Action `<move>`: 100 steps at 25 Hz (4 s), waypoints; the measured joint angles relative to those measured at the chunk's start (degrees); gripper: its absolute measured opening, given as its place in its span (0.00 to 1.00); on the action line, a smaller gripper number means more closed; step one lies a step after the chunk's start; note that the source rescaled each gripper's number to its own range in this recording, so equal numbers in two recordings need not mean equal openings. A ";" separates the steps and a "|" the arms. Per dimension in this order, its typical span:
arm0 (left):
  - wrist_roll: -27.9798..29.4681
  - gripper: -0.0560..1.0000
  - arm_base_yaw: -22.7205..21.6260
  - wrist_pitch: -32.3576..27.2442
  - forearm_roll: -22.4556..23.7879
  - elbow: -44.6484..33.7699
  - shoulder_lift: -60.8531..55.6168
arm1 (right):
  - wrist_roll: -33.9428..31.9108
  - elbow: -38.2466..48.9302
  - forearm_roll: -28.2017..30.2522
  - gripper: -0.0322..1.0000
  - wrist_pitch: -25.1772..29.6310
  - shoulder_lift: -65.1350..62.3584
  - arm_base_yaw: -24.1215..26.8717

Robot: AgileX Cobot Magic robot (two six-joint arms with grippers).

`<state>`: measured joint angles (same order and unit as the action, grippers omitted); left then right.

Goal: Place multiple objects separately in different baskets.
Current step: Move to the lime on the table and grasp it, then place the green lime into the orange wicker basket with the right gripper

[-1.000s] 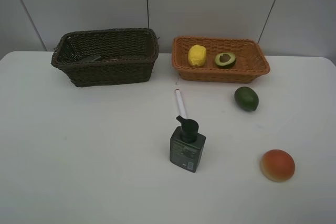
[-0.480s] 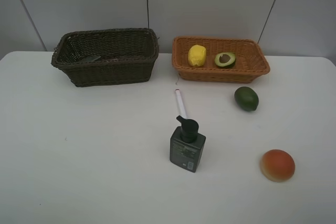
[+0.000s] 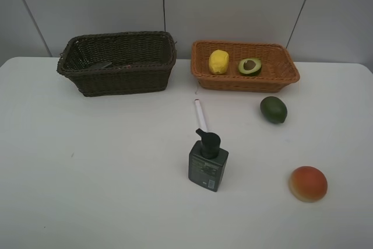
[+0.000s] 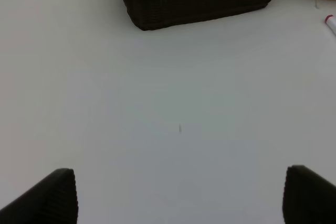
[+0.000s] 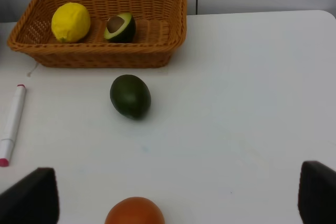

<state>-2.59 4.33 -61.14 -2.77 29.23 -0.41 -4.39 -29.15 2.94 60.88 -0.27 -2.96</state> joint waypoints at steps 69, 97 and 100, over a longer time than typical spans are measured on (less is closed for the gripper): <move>0.05 1.00 0.00 0.22 0.00 0.00 0.00 | 2.24 -39.71 1.84 0.56 -21.36 118.52 -10.20; 0.05 1.00 0.00 0.22 0.00 0.00 0.00 | 2.13 -71.42 6.16 0.93 -11.59 126.98 -6.81; 0.05 1.00 0.00 0.22 0.00 0.00 0.00 | 2.13 -71.47 4.00 0.98 -7.21 125.53 -6.81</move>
<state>-2.53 4.33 -60.92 -2.77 29.23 -0.41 -2.26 -100.62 6.94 53.67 125.26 -9.77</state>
